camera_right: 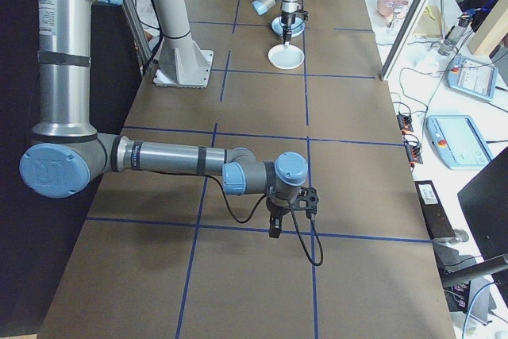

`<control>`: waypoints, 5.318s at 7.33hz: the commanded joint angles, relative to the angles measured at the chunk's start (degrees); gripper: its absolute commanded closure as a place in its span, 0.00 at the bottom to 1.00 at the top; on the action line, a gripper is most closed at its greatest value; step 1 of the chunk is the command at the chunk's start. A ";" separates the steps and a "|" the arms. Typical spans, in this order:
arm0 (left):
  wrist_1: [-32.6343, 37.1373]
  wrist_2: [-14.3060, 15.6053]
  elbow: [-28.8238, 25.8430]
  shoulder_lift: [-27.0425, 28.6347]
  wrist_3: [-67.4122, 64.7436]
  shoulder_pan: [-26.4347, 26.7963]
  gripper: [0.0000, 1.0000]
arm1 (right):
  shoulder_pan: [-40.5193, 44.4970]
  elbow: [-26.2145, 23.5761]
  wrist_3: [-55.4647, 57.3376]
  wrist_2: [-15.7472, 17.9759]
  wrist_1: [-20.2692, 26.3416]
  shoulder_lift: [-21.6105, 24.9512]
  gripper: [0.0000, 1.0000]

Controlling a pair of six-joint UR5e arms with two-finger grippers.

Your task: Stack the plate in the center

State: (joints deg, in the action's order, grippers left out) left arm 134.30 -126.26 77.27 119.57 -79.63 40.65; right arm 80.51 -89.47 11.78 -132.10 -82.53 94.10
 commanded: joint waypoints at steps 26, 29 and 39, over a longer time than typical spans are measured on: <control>-1.06 -8.83 7.37 -19.11 25.49 14.98 0.81 | 0.00 0.00 0.00 0.00 0.00 0.03 0.00; -1.06 -8.83 7.20 -19.20 26.02 15.16 0.38 | 0.00 0.00 0.00 0.00 0.00 0.03 0.00; -38.47 -2.60 5.63 -19.38 85.83 40.53 0.00 | 0.00 0.00 0.00 0.00 0.00 0.03 0.00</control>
State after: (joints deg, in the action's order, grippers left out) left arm 99.60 -131.06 83.85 100.08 0.53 77.50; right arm 80.51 -89.47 11.78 -132.10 -82.53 94.13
